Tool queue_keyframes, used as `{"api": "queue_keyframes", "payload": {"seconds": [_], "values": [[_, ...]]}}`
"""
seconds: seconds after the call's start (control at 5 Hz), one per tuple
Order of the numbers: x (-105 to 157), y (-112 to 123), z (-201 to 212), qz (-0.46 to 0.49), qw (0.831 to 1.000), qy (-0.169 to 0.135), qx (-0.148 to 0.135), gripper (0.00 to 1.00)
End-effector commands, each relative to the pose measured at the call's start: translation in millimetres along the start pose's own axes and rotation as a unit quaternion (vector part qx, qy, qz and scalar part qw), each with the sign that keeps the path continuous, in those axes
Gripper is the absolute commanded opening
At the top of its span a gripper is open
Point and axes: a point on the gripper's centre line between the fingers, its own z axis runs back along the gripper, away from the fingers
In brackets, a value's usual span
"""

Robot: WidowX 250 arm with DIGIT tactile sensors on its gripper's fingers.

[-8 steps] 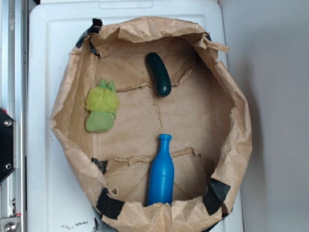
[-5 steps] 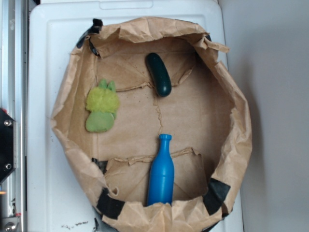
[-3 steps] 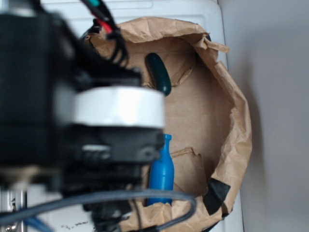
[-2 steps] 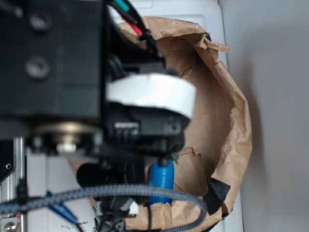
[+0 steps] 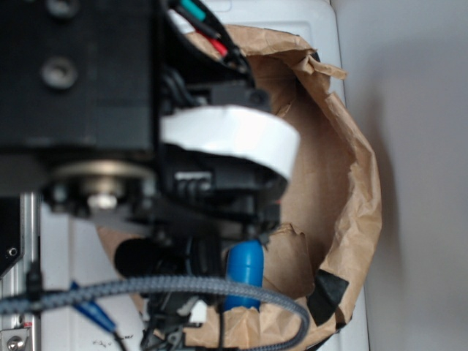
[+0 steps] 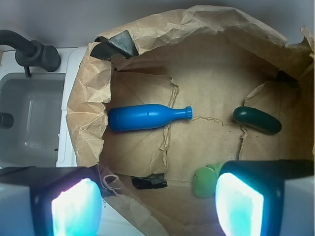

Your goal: Grab the plastic pickle.

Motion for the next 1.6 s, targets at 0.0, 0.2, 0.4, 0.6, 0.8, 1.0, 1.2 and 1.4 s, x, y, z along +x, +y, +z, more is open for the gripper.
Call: {"api": "queue_keyframes", "payload": {"seconds": [0.0, 0.2, 0.4, 0.6, 0.8, 1.0, 1.2, 1.4], "values": [[11.7, 18.2, -3.4, -0.029, 1.0, -0.004, -0.006, 1.0], [13.6, 31.6, -12.6, -0.105, 0.994, 0.003, -0.019, 1.0], [21.5, 44.5, -30.3, -0.163, 0.986, 0.029, -0.032, 1.0], [35.5, 50.8, -49.2, -0.169, 0.985, 0.024, -0.011, 1.0], [54.5, 51.3, -60.1, -0.18, 0.983, 0.019, -0.017, 1.0], [65.9, 57.8, -62.2, -0.225, 0.974, 0.0, -0.022, 1.0], [65.9, 57.8, -62.2, -0.225, 0.974, 0.0, -0.022, 1.0], [65.9, 57.8, -62.2, -0.225, 0.974, 0.0, -0.022, 1.0]]}}
